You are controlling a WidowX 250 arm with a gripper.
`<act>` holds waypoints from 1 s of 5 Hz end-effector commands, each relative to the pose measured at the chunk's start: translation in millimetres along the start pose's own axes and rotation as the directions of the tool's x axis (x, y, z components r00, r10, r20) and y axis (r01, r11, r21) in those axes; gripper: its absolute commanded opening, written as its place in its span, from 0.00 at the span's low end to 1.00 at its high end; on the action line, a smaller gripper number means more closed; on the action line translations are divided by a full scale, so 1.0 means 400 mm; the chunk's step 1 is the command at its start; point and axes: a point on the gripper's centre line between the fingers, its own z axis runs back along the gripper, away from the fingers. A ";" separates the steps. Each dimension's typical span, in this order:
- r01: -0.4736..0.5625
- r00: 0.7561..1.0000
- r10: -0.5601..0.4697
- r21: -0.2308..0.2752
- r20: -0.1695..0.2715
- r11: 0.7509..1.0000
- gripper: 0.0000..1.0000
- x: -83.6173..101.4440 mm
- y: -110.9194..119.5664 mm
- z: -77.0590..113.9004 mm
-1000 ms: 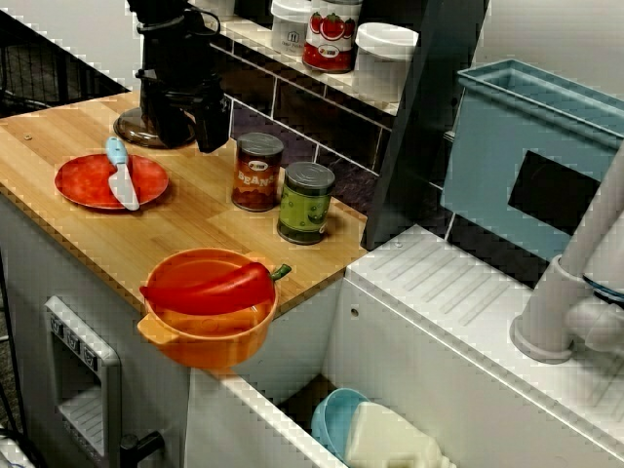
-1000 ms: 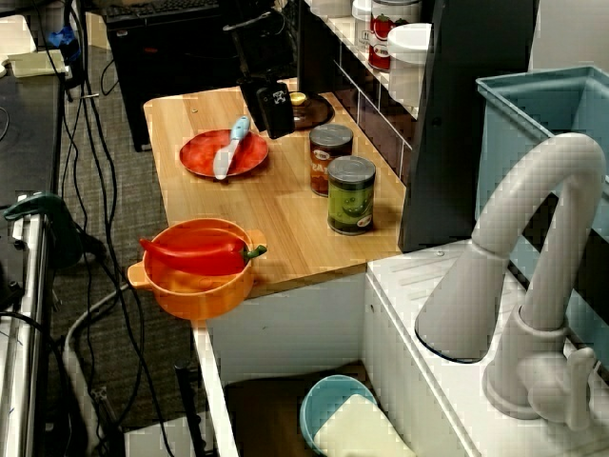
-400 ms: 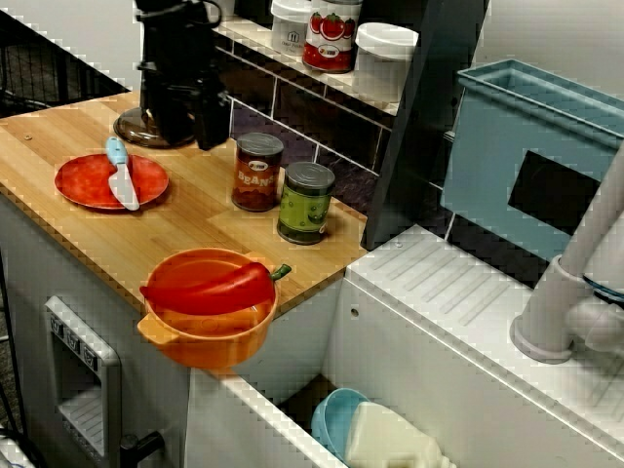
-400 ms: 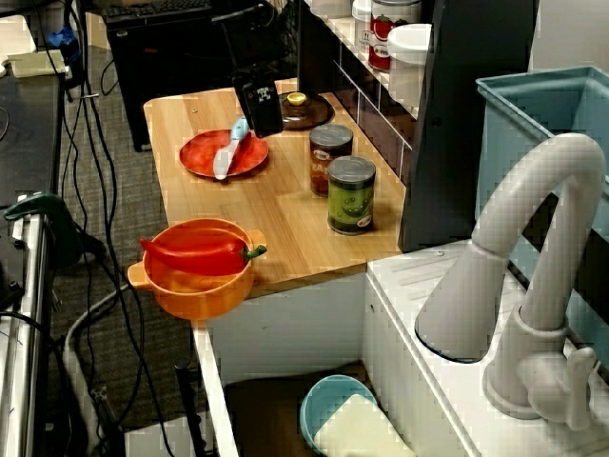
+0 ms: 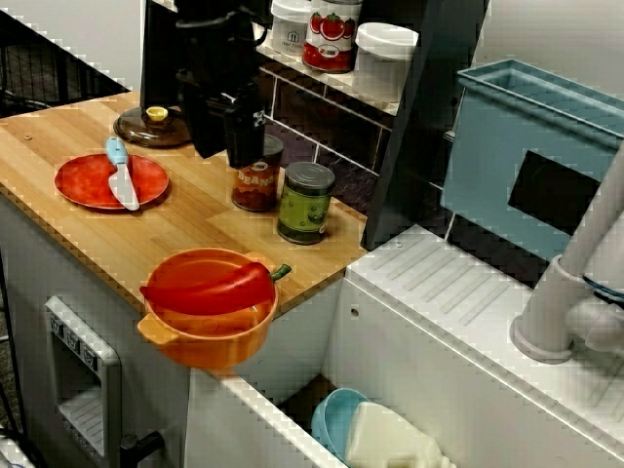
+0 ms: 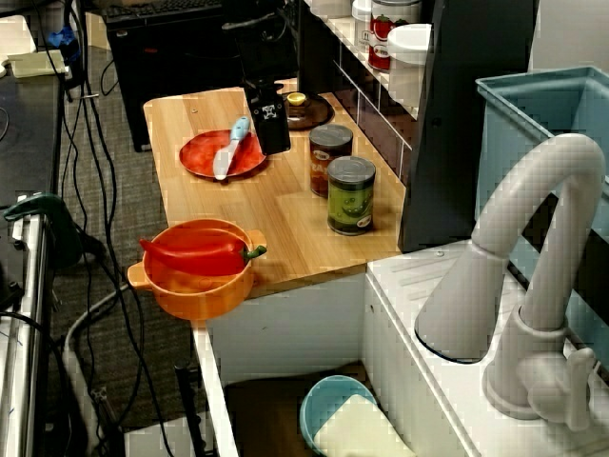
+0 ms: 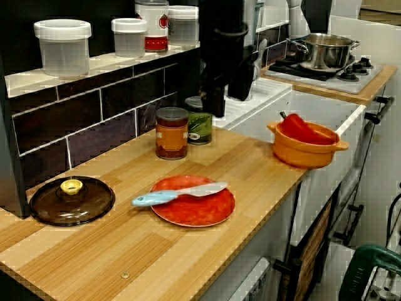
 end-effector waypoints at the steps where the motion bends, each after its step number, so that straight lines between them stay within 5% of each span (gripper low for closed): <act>1: 0.086 0.996 -0.086 0.021 0.037 0.996 1.00 -0.042 0.027 0.074; 5: 0.138 0.990 -0.137 -0.009 0.032 0.990 1.00 -0.116 0.042 0.079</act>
